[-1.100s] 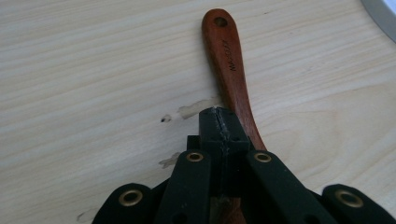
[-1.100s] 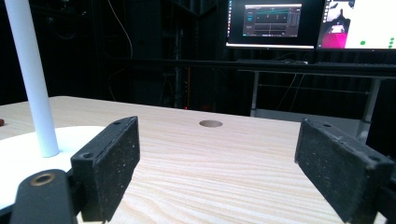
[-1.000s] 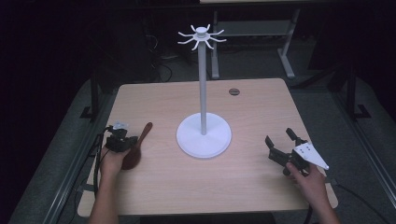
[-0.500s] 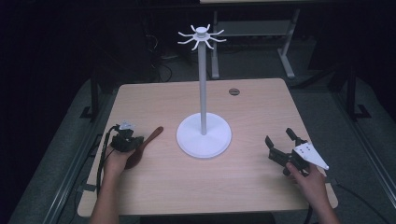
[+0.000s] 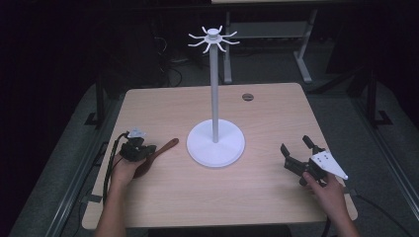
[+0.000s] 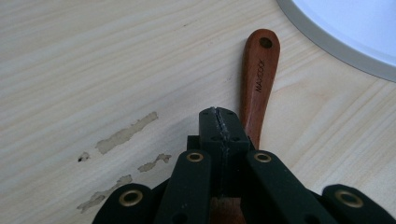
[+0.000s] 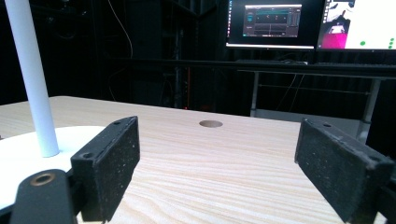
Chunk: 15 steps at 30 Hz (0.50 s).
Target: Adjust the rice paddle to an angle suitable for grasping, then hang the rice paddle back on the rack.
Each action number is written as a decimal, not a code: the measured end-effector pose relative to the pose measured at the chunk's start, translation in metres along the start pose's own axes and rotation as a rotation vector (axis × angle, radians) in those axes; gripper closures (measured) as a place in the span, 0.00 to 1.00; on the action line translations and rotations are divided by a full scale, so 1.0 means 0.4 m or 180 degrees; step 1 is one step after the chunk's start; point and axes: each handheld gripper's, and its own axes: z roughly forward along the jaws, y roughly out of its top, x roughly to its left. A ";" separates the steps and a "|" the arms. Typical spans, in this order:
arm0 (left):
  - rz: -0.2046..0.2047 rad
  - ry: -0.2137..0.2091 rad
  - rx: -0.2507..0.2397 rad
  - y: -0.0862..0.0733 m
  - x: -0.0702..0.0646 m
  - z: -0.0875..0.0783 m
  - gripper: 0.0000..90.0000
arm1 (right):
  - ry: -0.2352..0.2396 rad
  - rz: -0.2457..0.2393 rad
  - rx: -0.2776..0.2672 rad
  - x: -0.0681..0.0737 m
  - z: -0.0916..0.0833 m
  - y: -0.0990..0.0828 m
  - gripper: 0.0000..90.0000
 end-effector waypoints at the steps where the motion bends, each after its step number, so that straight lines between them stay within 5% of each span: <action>1: 0.0001 -0.0009 -0.0018 0.002 0.000 -0.003 1.00 | 0.0001 0.0004 -0.0002 0.000 0.000 0.000 0.15; 7: -0.0036 -0.0076 -0.0023 0.013 0.003 -0.030 1.00 | -0.0003 0.0013 -0.0006 0.000 0.000 0.000 0.15; 8: -0.0093 -0.0172 -0.0027 0.017 0.004 -0.038 1.00 | -0.0004 0.0012 -0.0015 0.000 0.000 0.000 0.15; 15: 0.0068 -0.0242 0.0139 0.045 0.000 -0.049 0.94 | -0.0007 0.0013 -0.0014 -0.001 0.000 0.000 0.15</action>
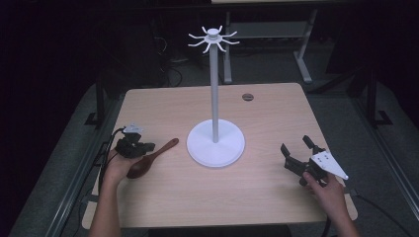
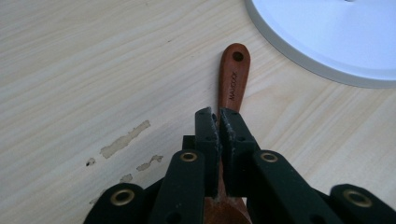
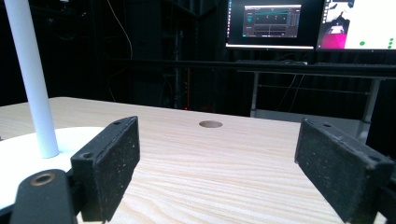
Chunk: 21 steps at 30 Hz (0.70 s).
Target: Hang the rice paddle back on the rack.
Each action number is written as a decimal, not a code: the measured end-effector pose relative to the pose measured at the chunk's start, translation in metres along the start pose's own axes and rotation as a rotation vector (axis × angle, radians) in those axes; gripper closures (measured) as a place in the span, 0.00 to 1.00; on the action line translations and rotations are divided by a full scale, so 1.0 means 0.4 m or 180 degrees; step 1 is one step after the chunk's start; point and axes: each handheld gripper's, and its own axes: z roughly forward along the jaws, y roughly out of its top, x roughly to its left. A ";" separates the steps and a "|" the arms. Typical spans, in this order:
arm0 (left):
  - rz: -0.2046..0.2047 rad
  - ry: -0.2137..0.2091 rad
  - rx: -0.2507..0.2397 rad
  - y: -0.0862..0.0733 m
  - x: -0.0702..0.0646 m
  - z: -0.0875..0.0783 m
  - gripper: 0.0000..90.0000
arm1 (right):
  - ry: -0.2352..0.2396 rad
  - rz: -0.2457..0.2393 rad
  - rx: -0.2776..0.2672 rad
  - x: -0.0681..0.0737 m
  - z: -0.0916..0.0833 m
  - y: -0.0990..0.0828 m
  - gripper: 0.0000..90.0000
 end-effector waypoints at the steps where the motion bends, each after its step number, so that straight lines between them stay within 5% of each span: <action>1: 0.0038 -0.0030 0.0057 0.007 0.001 -0.001 0.94 | -0.0001 0.0005 0.0002 0.000 0.000 0.000 0.15; 15: 0.0642 -0.0094 0.0823 0.077 -0.027 -0.003 0.76 | -0.0002 0.0018 0.0016 0.000 0.001 0.000 0.15; 21: 0.0785 -0.0135 0.1051 0.110 -0.038 0.007 0.74 | -0.0004 0.0020 0.0016 0.000 0.000 0.000 0.15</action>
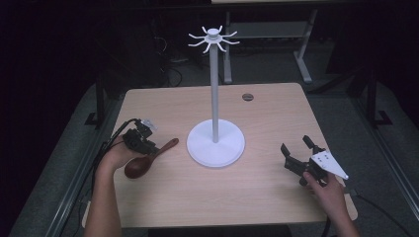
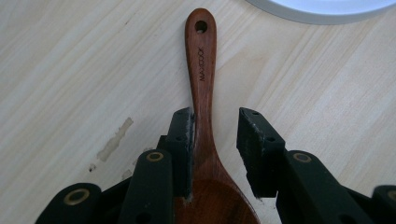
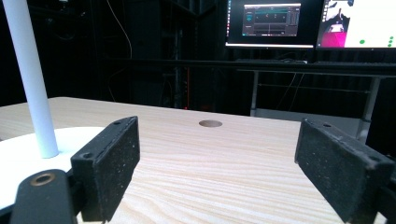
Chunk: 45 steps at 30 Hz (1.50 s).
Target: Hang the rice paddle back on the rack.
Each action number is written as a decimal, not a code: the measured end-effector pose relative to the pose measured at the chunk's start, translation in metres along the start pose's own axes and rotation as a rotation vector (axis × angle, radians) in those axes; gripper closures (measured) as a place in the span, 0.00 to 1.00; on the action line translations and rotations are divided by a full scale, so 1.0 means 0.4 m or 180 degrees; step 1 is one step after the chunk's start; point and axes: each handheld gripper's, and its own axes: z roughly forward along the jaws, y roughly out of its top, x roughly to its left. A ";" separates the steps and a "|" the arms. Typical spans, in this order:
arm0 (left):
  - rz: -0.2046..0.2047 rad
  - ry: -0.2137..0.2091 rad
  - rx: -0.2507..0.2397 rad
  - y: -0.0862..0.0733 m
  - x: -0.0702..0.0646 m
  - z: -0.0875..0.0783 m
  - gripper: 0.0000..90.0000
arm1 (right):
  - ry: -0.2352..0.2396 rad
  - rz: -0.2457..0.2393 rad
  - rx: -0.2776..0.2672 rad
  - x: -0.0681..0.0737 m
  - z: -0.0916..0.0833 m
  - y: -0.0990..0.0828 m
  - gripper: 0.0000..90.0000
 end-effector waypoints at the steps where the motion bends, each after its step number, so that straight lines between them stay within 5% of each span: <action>1: 0.0008 -0.0014 0.0065 0.008 -0.001 0.003 0.74 | 0.0001 0.0003 0.0000 0.000 0.000 0.000 0.15; 6: 0.0111 -0.0044 0.0360 0.036 0.004 0.031 0.72 | 0.0002 0.0001 0.0001 0.000 0.000 0.000 0.15; 21: 0.0152 0.0025 0.0715 0.053 0.001 0.109 0.74 | 0.0001 -0.0002 0.0005 0.000 0.000 0.000 0.15; 45: 0.0060 -0.0075 0.0676 0.055 0.006 0.112 0.86 | 0.0002 -0.0004 0.0003 0.000 0.000 0.000 0.15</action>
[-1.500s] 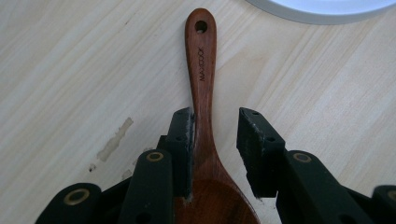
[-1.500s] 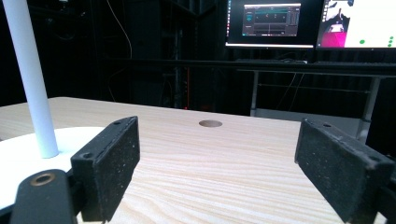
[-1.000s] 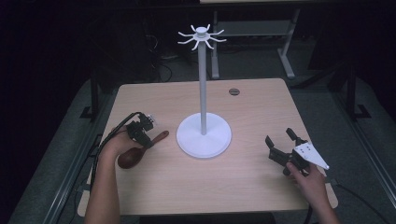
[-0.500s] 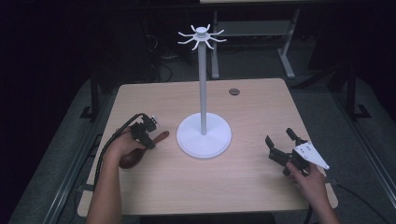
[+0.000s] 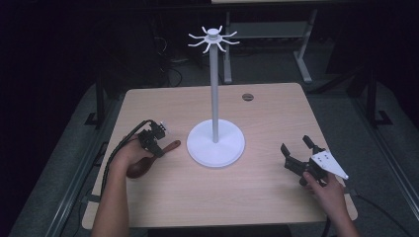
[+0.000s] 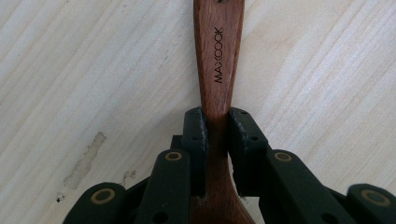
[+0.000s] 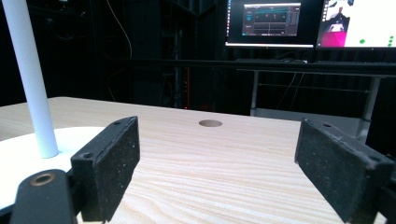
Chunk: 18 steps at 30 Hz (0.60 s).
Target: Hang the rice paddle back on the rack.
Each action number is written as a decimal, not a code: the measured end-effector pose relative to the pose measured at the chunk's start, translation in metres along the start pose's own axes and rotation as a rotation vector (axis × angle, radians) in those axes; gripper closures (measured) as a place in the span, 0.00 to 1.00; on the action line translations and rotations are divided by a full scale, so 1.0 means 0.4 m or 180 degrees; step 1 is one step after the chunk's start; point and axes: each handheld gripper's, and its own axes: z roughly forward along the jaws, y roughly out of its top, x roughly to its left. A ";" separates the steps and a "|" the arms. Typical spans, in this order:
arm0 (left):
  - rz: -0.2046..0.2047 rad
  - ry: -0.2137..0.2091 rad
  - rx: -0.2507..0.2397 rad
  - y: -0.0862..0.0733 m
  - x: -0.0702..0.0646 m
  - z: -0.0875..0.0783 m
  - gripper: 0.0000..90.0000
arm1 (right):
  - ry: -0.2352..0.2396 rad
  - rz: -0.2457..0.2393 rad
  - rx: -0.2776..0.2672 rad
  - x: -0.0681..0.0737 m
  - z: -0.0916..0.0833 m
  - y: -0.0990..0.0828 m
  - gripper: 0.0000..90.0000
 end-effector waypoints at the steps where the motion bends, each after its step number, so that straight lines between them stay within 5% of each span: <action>1: -0.0023 -0.0009 0.0008 -0.001 0.002 0.000 0.86 | -0.0001 0.0003 0.0001 0.000 0.000 0.000 0.15; 12: -0.0053 -0.0051 -0.0133 -0.014 0.001 -0.009 0.87 | -0.0002 0.0002 -0.0003 0.001 0.000 0.000 0.15; 18: -0.0214 -0.0245 -0.0560 -0.037 0.003 -0.037 0.87 | -0.0001 0.0001 -0.0003 0.001 0.000 0.000 0.15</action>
